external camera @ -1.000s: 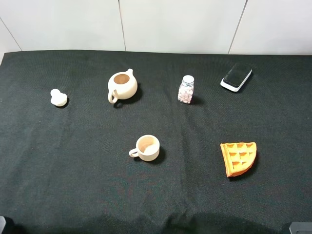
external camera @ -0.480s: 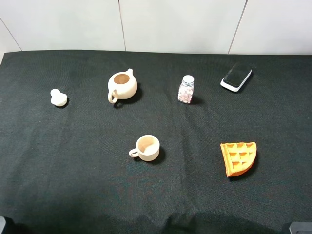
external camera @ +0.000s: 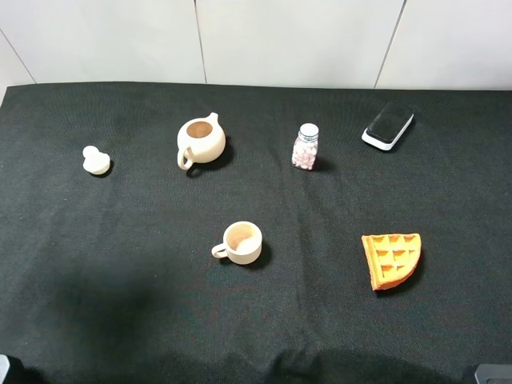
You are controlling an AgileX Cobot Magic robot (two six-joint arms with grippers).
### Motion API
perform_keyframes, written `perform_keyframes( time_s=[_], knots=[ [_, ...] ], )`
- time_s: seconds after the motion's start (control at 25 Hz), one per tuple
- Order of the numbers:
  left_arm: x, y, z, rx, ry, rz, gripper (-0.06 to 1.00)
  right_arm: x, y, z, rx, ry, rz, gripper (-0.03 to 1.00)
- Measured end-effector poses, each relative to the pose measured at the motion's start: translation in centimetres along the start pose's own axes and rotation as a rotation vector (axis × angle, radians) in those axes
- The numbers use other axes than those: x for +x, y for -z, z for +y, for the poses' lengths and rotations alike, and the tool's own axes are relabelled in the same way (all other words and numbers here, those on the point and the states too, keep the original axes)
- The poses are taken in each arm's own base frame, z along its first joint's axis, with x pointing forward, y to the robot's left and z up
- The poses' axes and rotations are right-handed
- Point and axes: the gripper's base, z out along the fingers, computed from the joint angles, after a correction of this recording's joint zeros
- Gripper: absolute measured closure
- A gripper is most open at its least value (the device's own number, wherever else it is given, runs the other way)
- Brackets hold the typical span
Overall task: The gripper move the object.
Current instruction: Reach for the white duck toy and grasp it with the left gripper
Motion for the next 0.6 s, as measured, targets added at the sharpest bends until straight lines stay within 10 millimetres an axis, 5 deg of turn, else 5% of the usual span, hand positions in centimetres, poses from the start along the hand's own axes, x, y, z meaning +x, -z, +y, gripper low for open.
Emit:
perform_keyframes(
  time_s=[0.6],
  knots=[
    [-3.0, -5.4, 0.8, 0.031, -0.017, 0.010, -0.05, 0.0, 0.0, 0.0, 0.000, 0.000, 0.000, 0.27]
  ],
)
